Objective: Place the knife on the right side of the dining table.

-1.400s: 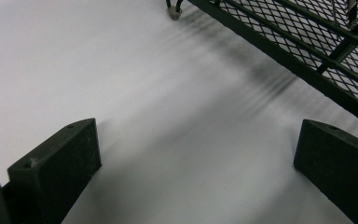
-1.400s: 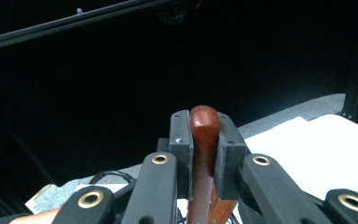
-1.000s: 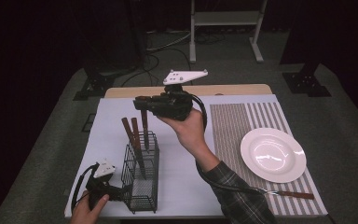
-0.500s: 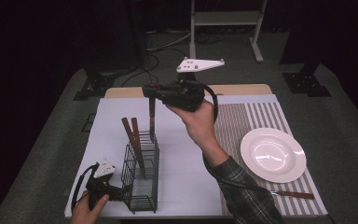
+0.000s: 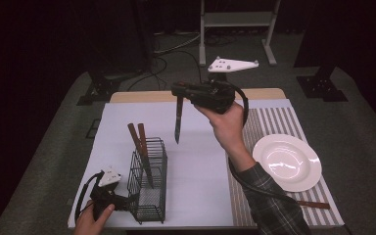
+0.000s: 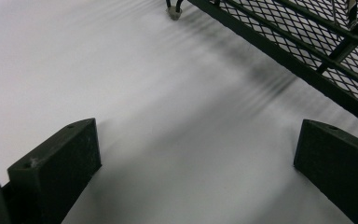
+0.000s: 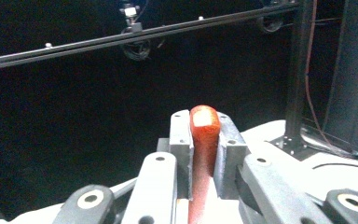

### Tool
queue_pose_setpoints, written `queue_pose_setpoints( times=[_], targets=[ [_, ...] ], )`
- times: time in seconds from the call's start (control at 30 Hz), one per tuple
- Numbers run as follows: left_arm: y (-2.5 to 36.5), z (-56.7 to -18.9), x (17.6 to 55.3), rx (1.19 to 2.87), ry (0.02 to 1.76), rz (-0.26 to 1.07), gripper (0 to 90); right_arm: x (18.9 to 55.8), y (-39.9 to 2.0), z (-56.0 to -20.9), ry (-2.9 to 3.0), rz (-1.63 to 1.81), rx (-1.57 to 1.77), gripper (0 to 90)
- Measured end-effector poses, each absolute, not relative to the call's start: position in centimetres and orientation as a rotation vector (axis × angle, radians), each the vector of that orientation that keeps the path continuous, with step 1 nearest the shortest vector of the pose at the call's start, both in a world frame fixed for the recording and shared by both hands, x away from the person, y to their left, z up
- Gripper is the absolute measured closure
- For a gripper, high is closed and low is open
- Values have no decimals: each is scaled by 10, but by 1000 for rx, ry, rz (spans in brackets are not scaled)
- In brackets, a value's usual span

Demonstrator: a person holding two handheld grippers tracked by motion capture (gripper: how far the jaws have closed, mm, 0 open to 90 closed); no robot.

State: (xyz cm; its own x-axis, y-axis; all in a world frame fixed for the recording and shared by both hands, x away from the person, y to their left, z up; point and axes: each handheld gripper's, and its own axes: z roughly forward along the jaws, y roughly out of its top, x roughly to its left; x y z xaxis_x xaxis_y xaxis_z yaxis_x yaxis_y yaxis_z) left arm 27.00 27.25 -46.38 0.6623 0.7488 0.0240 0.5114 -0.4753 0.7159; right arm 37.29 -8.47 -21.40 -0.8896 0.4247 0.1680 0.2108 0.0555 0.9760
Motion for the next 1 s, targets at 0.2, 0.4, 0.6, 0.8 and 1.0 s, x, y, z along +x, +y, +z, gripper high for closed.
queue_pose_setpoints(
  times=[0.2,0.4,0.6,0.8,1.0],
  targets=[
    [272,-464,270,2180,970,441,0,379,-103,-218,2119,1899,716,799],
    [272,-464,270,2180,971,442,0,384,-120,-221,2076,1859,754,799],
    [272,-464,270,2178,972,442,0,390,-138,-224,2031,1828,813,798],
    [272,-464,270,2179,971,443,0,395,-157,-226,1982,1782,861,798],
    [272,-464,270,2180,970,443,0,400,-171,-229,1941,1752,898,798]
  ],
)
